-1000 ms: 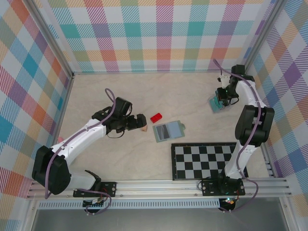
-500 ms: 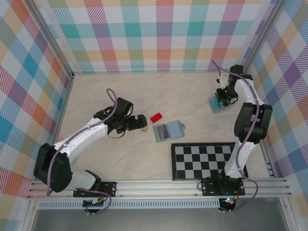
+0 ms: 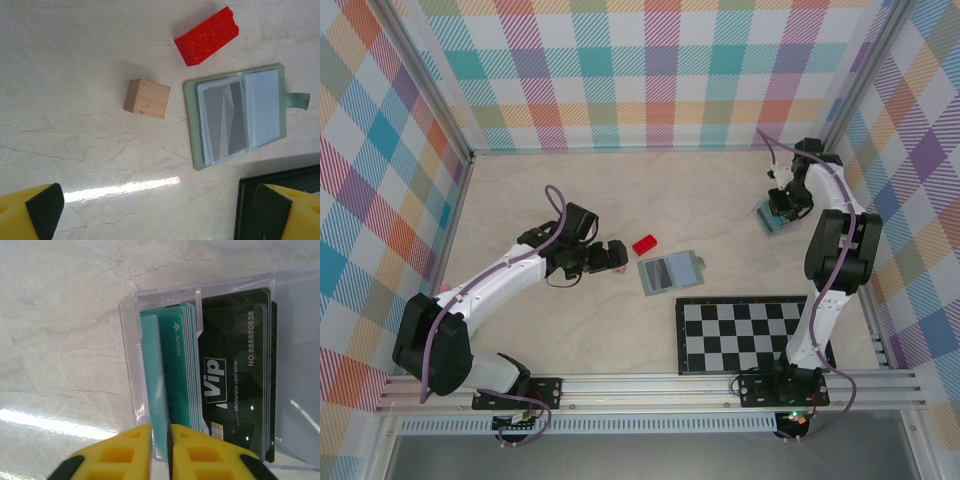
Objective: Take the credit cards out of the card holder
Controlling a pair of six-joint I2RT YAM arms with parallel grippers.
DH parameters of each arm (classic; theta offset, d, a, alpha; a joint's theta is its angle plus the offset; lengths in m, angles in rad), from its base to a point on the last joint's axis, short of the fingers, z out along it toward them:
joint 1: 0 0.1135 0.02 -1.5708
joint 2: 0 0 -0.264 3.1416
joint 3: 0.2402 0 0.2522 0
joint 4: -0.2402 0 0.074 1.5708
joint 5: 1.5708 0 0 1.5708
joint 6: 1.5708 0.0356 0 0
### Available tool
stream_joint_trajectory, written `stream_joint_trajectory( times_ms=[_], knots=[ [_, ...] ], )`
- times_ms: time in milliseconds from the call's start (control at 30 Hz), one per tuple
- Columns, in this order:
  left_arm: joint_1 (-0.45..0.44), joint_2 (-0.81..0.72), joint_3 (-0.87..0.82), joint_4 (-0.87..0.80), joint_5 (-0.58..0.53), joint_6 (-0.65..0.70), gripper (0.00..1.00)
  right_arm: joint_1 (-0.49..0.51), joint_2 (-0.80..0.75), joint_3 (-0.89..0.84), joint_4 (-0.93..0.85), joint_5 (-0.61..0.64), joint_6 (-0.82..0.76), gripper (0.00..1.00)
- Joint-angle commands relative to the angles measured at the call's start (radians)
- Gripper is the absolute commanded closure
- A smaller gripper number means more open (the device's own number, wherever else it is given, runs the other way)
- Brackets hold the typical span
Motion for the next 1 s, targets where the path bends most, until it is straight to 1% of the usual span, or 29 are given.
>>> stream_joint_trajectory(
  times_ms=[0,67,167,233,400,500,567,633,767,900,967],
  knots=[
    [-0.004,0.0,0.01,-0.012,0.017,-0.011,0.0,0.0,-0.009,0.036,-0.014,-0.063,0.032,0.75],
    [-0.004,-0.003,0.009,-0.018,0.013,-0.006,0.0,-0.001,-0.03,0.038,-0.012,-0.073,0.04,0.72],
    [-0.004,-0.008,0.003,-0.013,0.013,-0.008,0.0,0.0,-0.062,0.039,-0.011,-0.077,0.061,0.71],
    [-0.004,-0.009,-0.003,-0.005,0.017,-0.011,0.0,0.0,-0.086,0.044,-0.015,-0.102,0.086,0.71],
    [-0.004,-0.009,-0.015,0.016,0.03,-0.024,0.0,0.0,-0.149,0.037,-0.023,-0.22,0.197,0.71],
    [-0.004,-0.019,-0.021,0.024,0.035,-0.029,0.0,0.006,-0.207,-0.019,-0.016,-0.295,0.283,0.7],
    [-0.004,-0.024,-0.026,0.029,0.041,-0.032,0.0,0.022,-0.261,-0.079,-0.004,-0.379,0.337,0.67],
    [-0.006,-0.029,-0.03,0.04,0.052,-0.035,0.0,0.055,-0.316,-0.144,0.016,-0.419,0.376,0.66],
    [-0.007,-0.028,-0.032,0.058,0.067,-0.053,0.0,0.152,-0.432,-0.28,0.087,-0.426,0.504,0.66],
    [-0.009,-0.023,-0.036,0.063,0.066,-0.105,0.0,0.265,-0.529,-0.431,0.174,-0.402,0.646,0.64],
    [-0.015,-0.012,-0.033,0.065,0.077,-0.121,0.0,0.328,-0.566,-0.503,0.215,-0.376,0.683,0.62]
  ],
)
